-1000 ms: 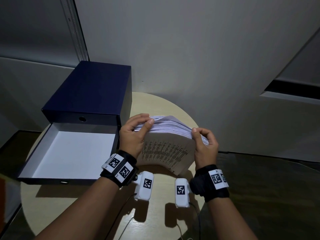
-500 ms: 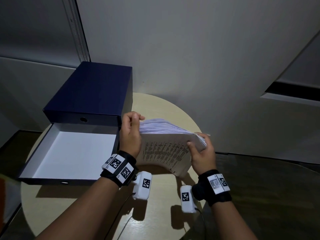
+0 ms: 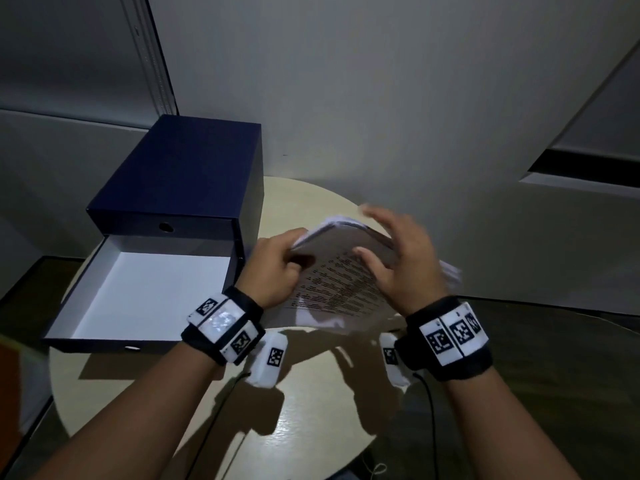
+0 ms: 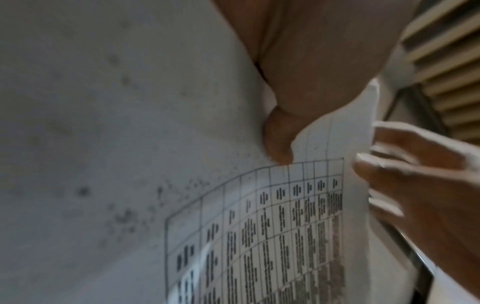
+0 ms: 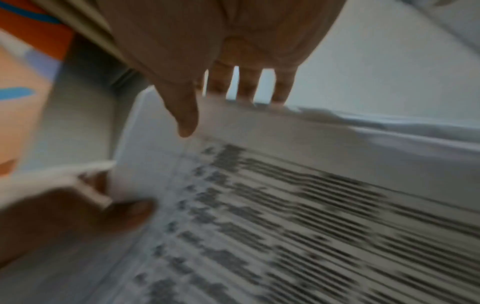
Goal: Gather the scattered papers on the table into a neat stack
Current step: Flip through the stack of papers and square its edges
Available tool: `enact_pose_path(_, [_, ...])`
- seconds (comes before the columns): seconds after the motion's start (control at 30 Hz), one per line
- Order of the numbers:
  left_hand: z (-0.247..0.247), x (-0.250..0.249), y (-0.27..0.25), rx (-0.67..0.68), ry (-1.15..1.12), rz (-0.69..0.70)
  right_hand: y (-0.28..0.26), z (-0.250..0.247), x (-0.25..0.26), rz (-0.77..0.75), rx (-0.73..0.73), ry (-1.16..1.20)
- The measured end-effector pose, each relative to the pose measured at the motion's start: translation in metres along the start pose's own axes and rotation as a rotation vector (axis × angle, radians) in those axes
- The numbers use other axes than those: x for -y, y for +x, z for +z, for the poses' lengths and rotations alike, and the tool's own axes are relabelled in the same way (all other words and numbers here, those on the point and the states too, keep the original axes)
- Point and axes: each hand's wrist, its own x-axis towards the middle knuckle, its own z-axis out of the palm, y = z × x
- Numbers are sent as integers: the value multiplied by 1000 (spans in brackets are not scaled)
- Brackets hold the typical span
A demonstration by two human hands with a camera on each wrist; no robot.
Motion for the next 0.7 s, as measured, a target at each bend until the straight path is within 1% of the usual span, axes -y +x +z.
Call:
enact_pose_path(0.03, [-2, 5, -4, -33, -101, -68, -13, -4, -13, 100, -59, -48])
enact_pose_path(0.07, [-4, 10, -8, -62, -211, -137, -27, -10, -28, 260, -112, -56])
enact_pose_path(0.1, [-7, 15, -12, -82, -313, -203, -42, -15, -46, 446, -150, 5])
enact_pose_path(0.17, [-10, 19, -23, -108, -478, -283, -68, -21, -77, 766, -189, 291])
enact_pose_path(0.2, [-11, 20, -27, -123, -533, -304, -79, -21, -92, 884, -195, 433])
enact_pose_path(0.23, [-9, 21, -32, -137, -580, -327, -87, -21, -101, 952, -185, 575])
enact_pose_path(0.3, [-1, 24, -41, -152, -677, -376, -99, -17, -113, 1018, -140, 902])
enact_pose_path(0.33, [3, 27, -43, -147, -729, -399, -101, -14, -112, 1052, -124, 1026])
enact_pose_path(0.37, [7, 31, -46, -141, -767, -417, -103, -11, -109, 1076, -114, 1087])
enact_pose_path(0.43, [15, 40, -50, -153, -718, -408, -105, -9, -101, 1014, -117, 1064])
enact_pose_path(0.47, [17, 42, -54, -154, -630, -387, -106, -8, -97, 981, -131, 1052])
enact_pose_path(0.5, [21, 46, -58, -153, -548, -367, -108, -6, -97, 971, -134, 1005])
enact_pose_path(0.53, [26, 48, -62, -164, -497, -378, -112, -3, -97, 981, -139, 948])
enact_pose_path(0.57, [32, 52, -66, -186, -487, -394, -118, 2, -98, 1004, -130, 871])
enact_pose_path(0.63, [43, 57, -75, -227, -444, -428, -136, 14, -97, 1022, -61, 755])
enact_pose_path(0.7, [54, 62, -85, -218, -383, -462, -154, 26, -95, 1020, 31, 688])
